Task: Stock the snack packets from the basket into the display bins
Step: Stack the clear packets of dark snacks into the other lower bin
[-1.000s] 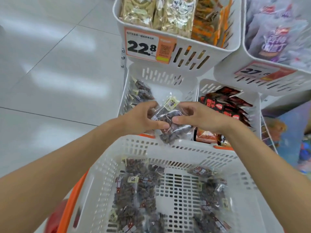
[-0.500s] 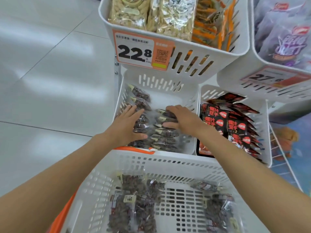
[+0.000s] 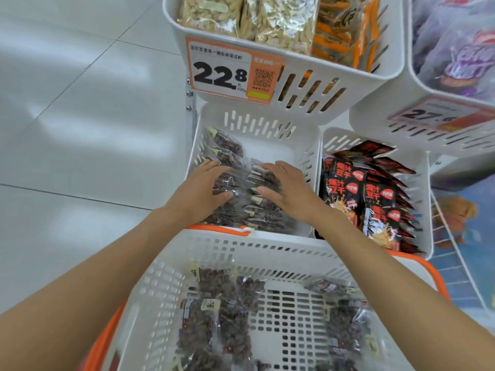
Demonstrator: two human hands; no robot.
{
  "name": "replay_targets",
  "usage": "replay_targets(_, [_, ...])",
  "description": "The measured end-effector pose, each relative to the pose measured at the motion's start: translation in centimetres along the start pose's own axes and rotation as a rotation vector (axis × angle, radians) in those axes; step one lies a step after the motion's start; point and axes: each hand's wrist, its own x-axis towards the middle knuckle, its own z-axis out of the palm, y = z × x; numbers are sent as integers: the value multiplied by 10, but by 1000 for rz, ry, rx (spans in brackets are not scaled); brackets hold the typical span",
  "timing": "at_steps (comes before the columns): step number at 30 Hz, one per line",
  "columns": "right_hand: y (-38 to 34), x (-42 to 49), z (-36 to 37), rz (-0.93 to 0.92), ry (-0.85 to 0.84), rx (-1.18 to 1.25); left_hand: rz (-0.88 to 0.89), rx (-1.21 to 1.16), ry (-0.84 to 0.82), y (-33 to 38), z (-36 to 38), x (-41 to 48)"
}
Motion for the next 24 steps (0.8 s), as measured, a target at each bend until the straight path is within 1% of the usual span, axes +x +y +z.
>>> replay_targets(4, [-40,-55,-3,-63,207,88,-36,-112,140,26,-16,-38])
replay_targets(6, [-64,-91,3,-69,292,153,-37,-147,156,37,-21,-67])
replay_targets(8, [-83,-125,17,-75,315,186,-24,-169,163,42,-23,-99])
replay_targets(9, [-88,-140,27,-60,284,209,-22,-155,169,41,-23,-116])
replay_targets(11, [-95,-162,55,39,151,266,-30,-90,195,37,-24,-152])
replay_targets(13, [-96,-173,91,247,-26,347,-59,-40,231,27,-24,-184])
replay_targets(15, [-97,-175,129,479,-207,475,-136,-40,251,16,-25,-215])
replay_targets(16, [-99,-175,146,552,-267,547,-172,-53,254,11,-25,-229])
replay_targets(18, [-104,-171,180,646,-295,639,-217,-84,253,8,-25,-252])
replay_targets(19, [-108,-171,192,655,-292,645,-226,-93,246,8,-26,-261])
replay_targets(21, [-117,-170,205,608,-248,588,-236,-98,222,8,-29,-273])
replay_targets(24, [-124,-172,176,455,-148,587,-204,-146,216,7,-35,-274])
